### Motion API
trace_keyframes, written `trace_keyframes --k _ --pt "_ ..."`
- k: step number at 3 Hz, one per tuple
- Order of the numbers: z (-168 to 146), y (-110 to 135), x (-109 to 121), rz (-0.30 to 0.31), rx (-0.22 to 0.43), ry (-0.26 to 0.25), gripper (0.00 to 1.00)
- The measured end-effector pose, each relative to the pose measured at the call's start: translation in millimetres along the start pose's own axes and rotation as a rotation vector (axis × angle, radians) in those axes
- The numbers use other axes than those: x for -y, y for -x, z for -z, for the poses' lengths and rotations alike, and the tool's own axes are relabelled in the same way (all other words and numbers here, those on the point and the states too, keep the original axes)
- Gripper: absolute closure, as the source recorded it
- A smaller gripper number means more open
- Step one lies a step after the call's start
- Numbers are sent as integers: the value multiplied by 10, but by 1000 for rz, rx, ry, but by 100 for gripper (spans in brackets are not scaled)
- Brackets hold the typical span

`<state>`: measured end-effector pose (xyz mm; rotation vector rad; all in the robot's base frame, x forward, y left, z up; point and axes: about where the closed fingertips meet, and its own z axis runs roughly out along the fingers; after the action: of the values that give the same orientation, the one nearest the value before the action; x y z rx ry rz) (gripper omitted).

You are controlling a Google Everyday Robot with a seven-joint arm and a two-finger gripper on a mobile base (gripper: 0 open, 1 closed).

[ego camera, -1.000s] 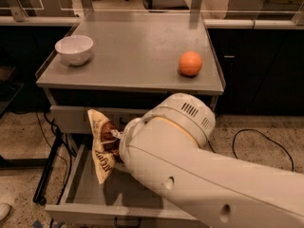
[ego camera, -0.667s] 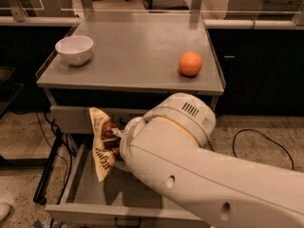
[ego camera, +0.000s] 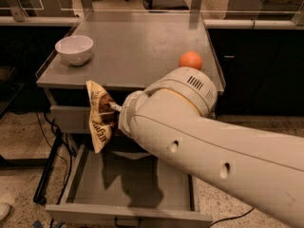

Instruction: Pick brown chip bag from middle drawer and place on counter

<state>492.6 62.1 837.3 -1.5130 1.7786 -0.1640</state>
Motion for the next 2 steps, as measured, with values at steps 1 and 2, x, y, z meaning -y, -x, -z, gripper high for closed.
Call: trace_keyframes --k 1,2 --pt "0 0 0 0 0 0 100" --pt "-41 74 132 6 18 -7 100"
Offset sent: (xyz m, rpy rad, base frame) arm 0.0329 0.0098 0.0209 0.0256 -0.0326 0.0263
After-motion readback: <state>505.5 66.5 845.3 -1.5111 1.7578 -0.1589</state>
